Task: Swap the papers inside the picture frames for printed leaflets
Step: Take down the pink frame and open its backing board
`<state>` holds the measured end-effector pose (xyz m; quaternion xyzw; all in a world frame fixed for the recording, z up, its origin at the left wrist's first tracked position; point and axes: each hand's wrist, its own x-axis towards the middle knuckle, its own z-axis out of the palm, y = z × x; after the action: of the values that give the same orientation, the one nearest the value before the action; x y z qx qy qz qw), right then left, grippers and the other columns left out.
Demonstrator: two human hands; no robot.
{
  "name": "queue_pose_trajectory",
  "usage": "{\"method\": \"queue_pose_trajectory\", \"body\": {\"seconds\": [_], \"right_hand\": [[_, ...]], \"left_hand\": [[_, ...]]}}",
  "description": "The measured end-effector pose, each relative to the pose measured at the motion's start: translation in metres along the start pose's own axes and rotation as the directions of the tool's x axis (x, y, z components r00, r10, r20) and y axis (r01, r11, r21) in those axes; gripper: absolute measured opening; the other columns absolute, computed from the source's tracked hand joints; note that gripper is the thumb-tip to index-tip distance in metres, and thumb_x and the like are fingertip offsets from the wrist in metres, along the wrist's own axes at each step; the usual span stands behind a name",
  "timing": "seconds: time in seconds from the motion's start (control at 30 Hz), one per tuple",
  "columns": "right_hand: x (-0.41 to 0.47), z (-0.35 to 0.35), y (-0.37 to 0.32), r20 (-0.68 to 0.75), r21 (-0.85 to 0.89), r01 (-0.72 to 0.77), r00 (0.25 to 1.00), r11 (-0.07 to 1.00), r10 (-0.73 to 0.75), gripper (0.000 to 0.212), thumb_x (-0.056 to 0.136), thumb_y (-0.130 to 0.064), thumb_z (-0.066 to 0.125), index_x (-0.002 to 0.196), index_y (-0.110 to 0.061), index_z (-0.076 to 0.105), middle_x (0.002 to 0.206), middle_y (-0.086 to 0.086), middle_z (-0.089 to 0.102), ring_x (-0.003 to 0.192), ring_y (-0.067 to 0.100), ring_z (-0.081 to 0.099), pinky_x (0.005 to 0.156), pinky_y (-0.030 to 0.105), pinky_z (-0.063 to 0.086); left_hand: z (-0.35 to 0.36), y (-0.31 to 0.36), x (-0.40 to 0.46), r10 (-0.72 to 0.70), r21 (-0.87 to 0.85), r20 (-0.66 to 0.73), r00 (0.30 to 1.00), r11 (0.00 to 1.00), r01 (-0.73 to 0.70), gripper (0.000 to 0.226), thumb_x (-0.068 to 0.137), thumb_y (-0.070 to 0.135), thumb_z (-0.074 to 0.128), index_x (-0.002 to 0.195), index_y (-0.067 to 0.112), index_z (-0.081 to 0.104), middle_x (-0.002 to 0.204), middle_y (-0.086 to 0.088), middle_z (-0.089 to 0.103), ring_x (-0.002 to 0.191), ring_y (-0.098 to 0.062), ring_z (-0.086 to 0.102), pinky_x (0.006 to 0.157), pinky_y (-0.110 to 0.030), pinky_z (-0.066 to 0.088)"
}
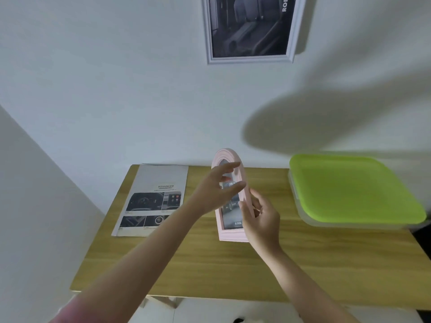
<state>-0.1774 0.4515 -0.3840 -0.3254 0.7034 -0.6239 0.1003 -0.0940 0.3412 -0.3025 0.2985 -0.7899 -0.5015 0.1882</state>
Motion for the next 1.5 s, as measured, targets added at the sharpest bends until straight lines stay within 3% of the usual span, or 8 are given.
{"method": "queue_pose_trajectory", "body": {"seconds": [0.2, 0.4, 0.57, 0.8, 0.97, 1.07, 1.3, 1.5], "right_hand": [[0.0, -0.007, 0.003, 0.041, -0.061, 0.106, 0.994, 0.993, -0.103, 0.033, 0.085, -0.012, 0.063, 0.118, -0.016, 0.062, 0.09, -0.007, 0.07, 0.077, 0.009, 0.067, 0.067, 0.034, 0.056], [0.0, -0.011, 0.017, 0.121, -0.123, 0.199, 0.975, 0.972, -0.184, 0.037, 0.087, -0.027, 0.058, 0.123, -0.02, 0.058, 0.092, -0.006, 0.07, 0.074, 0.011, 0.068, 0.058, 0.037, 0.055], [-0.002, -0.017, 0.019, 0.166, -0.173, 0.332, 0.938, 0.927, -0.305, 0.035, 0.088, -0.025, 0.055, 0.121, -0.013, 0.062, 0.088, -0.004, 0.069, 0.069, 0.006, 0.06, 0.057, 0.02, 0.047], [0.006, -0.026, 0.023, 0.299, -0.012, 0.269, 0.92, 0.963, -0.253, 0.042, 0.084, -0.036, 0.059, 0.119, -0.012, 0.061, 0.113, -0.003, 0.064, 0.106, 0.008, 0.06, 0.089, 0.03, 0.052], [0.034, -0.058, 0.058, 0.189, -0.347, 0.108, 0.981, 0.932, -0.044, 0.059, 0.08, -0.054, 0.058, 0.133, -0.028, 0.049, 0.128, 0.005, 0.048, 0.118, 0.015, 0.044, 0.1, 0.041, 0.041], [0.04, -0.066, 0.074, 0.275, -0.245, -0.059, 0.953, 0.968, 0.128, 0.063, 0.082, -0.045, 0.066, 0.139, -0.035, 0.04, 0.129, 0.0, 0.048, 0.111, 0.006, 0.049, 0.095, 0.029, 0.044], [0.011, -0.049, 0.095, 0.239, -0.146, -0.175, 0.949, 0.974, 0.207, 0.071, 0.076, -0.038, 0.075, 0.138, -0.027, 0.043, 0.133, 0.0, 0.05, 0.117, 0.009, 0.051, 0.1, 0.034, 0.047], [-0.013, -0.04, 0.107, 0.206, -0.232, -0.247, 0.933, 0.941, 0.296, 0.074, 0.074, -0.031, 0.078, 0.139, -0.024, 0.043, 0.127, 0.003, 0.05, 0.112, 0.01, 0.048, 0.093, 0.024, 0.04]], "left_hand": [[0.017, 0.01, 0.008, -0.05, 0.043, -0.123, 0.991, 0.998, 0.056, 0.039, 0.085, 0.027, 0.064, 0.124, 0.031, 0.057, 0.119, 0.004, 0.051, 0.085, -0.003, 0.064, 0.069, -0.013, 0.045], [0.026, 0.007, 0.015, -0.144, -0.013, -0.302, 0.942, 0.989, 0.147, 0.034, 0.076, 0.028, 0.072, 0.109, 0.034, 0.065, 0.1, 0.015, 0.057, 0.092, -0.012, 0.065, 0.079, -0.023, 0.047], [0.034, 0.004, 0.014, -0.193, -0.034, -0.42, 0.887, 0.98, 0.198, 0.035, 0.067, 0.022, 0.076, 0.099, 0.031, 0.068, 0.099, 0.006, 0.064, 0.092, -0.006, 0.061, 0.068, -0.015, 0.043], [0.027, -0.004, 0.004, -0.274, -0.132, -0.543, 0.794, 0.961, 0.241, 0.031, 0.068, 0.014, 0.07, 0.097, 0.027, 0.07, 0.083, 0.01, 0.066, 0.075, -0.001, 0.06, 0.064, -0.021, 0.049], [0.008, -0.024, -0.004, -0.345, -0.29, -0.505, 0.791, 0.931, 0.22, 0.032, 0.069, 0.01, 0.069, 0.094, 0.029, 0.071, 0.083, -0.002, 0.074, 0.077, -0.025, 0.069, 0.078, -0.049, 0.057], [0.0, -0.038, -0.008, -0.379, -0.394, -0.454, 0.806, 0.897, 0.2, 0.033, 0.075, -0.003, 0.063, 0.1, 0.018, 0.068, 0.089, -0.014, 0.073, 0.08, -0.03, 0.066, 0.079, -0.058, 0.054], [0.013, -0.079, -0.021, -0.374, -0.263, -0.436, 0.818, 0.923, 0.282, 0.036, 0.081, 0.002, 0.063, 0.111, 0.021, 0.062, 0.111, -0.008, 0.066, 0.082, -0.018, 0.066, 0.074, -0.037, 0.058], [0.043, -0.127, -0.06, -0.481, -0.08, -0.159, 0.862, 0.877, 0.474, 0.081, 0.072, 0.01, 0.077, 0.14, 0.025, 0.036, 0.131, 0.003, 0.042, 0.102, -0.022, 0.06, 0.078, -0.037, 0.058]]}}
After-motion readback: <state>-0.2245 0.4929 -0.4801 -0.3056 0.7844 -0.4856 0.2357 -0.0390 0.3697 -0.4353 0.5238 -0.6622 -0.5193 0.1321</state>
